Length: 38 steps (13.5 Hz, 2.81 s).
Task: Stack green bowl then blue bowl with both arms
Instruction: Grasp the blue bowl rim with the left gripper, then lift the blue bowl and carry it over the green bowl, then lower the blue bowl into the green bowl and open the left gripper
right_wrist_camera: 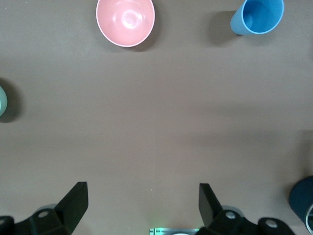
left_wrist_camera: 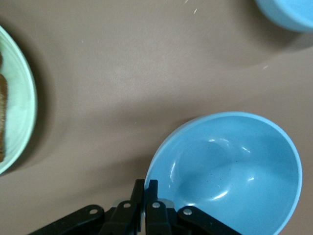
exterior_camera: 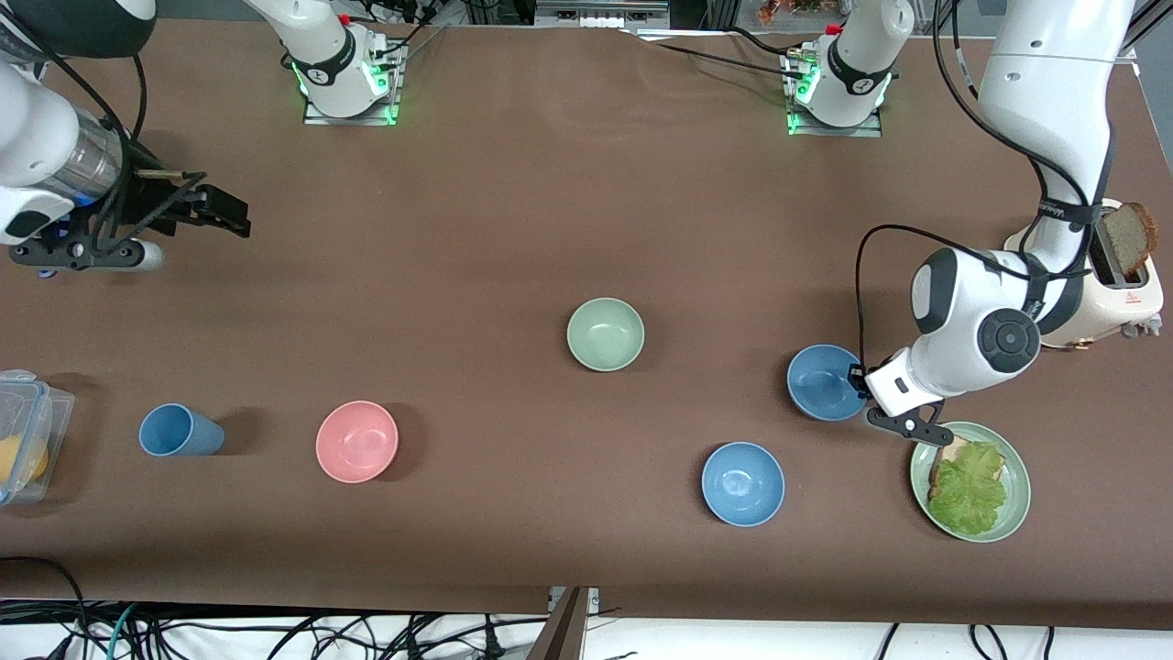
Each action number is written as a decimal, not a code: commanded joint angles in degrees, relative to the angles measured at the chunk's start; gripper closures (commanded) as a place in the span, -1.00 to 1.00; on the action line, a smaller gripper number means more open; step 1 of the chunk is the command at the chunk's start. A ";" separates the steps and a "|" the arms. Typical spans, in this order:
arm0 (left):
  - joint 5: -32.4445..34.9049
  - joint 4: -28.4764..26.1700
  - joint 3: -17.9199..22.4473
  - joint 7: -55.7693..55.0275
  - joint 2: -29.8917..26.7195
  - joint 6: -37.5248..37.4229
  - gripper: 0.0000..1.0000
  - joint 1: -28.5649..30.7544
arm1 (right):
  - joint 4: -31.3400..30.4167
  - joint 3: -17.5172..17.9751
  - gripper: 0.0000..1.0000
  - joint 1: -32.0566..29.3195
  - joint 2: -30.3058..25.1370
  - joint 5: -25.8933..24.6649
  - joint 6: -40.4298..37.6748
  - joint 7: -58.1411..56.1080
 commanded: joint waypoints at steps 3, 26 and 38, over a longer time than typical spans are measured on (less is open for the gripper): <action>-5.43 5.75 -6.77 -8.20 -3.31 -9.56 1.00 -2.74 | 3.78 0.79 -1.00 -0.88 1.52 -0.47 -2.73 -2.84; -4.46 15.44 -3.01 -37.14 7.94 -6.49 1.00 -27.98 | 3.96 0.87 -1.00 -0.26 2.84 -4.25 -1.67 -7.69; -4.46 14.65 -2.92 -36.79 4.19 -14.03 -1.00 -23.95 | 3.96 0.79 -1.00 -0.35 2.84 -4.25 -1.67 -8.13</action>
